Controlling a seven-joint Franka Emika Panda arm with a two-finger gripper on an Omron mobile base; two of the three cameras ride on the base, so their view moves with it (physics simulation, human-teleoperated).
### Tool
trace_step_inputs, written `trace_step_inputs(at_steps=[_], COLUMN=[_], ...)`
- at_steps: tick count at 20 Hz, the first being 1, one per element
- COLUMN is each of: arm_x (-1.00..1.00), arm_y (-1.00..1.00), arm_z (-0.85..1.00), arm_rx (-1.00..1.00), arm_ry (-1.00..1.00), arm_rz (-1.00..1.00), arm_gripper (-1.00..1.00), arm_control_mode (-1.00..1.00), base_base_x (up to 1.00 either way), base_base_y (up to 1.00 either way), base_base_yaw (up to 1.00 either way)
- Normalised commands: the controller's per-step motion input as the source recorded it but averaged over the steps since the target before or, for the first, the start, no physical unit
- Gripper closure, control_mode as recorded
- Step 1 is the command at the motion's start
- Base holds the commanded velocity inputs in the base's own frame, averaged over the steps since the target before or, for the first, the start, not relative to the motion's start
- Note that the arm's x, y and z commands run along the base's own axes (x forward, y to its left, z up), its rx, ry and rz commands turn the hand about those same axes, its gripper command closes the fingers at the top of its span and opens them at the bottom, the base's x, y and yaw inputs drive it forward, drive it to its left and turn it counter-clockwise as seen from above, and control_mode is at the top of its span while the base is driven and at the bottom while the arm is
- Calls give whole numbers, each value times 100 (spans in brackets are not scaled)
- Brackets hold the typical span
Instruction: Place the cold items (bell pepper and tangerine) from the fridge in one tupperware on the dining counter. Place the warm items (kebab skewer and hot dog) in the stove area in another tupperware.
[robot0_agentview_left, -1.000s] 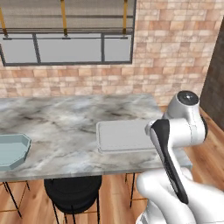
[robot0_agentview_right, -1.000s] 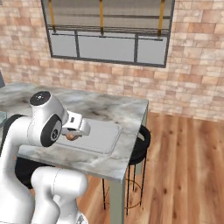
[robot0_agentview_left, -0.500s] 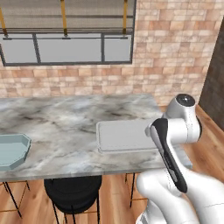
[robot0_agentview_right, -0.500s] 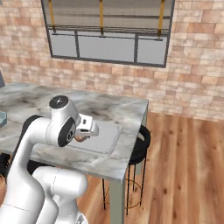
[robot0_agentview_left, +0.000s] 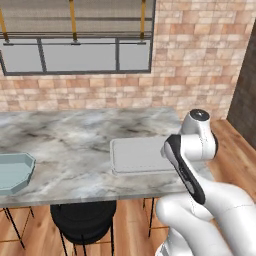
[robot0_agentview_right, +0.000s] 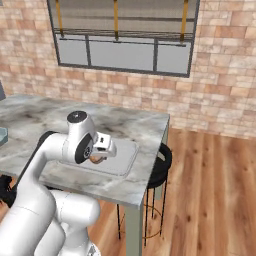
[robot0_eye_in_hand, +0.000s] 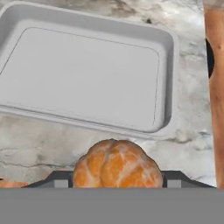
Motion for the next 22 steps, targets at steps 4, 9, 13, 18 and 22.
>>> trace_step_inputs(at_steps=[4, 9, 13, 18, 22], arm_x=[46, 47, 47, 45, 44], arm_y=[0, 0, 0, 0, 0], arm_z=[-38, -38, -27, -22, -23], arm_rx=[0, 0, 0, 0, 0], arm_ry=[0, 0, 0, 0, 0], arm_rz=[0, 0, 0, 0, 0], arm_gripper=[100, 100, 100, 100, 100], arm_control_mode=[-100, -100, -100, -100, -100], base_base_x=[0, 0, 0, 0, 0], base_base_y=[0, 0, 0, 0, 0], base_base_yaw=[0, 0, 0, 0, 0])
